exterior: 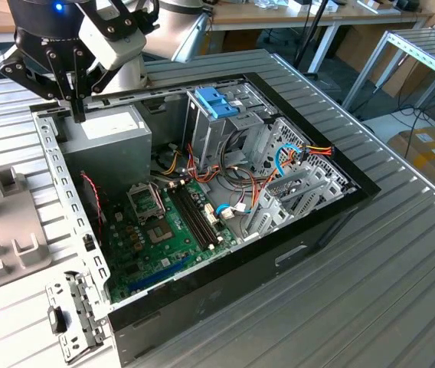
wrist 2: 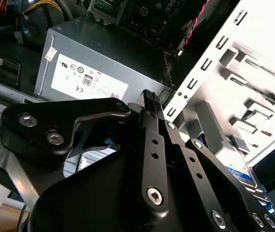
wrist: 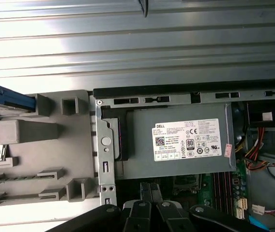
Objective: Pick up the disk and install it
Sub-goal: 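Reach for the disk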
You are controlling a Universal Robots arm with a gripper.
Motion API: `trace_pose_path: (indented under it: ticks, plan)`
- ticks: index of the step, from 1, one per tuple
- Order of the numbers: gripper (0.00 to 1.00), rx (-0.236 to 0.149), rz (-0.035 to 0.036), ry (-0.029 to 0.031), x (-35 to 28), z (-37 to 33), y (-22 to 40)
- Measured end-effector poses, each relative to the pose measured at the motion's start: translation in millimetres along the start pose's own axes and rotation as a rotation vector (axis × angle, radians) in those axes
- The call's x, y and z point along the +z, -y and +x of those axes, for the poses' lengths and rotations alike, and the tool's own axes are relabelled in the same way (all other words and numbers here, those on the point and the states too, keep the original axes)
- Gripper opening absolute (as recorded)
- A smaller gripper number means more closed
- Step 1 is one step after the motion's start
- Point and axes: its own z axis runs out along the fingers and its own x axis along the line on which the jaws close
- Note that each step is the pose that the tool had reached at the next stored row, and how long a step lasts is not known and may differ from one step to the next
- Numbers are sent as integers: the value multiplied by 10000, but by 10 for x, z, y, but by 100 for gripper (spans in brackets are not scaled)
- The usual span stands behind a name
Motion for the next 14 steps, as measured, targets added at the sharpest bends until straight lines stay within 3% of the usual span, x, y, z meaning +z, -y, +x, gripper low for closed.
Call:
trace_pose_path:
  ticks: [14]
  plan:
    - [11,1,0,0,-2,75,5]
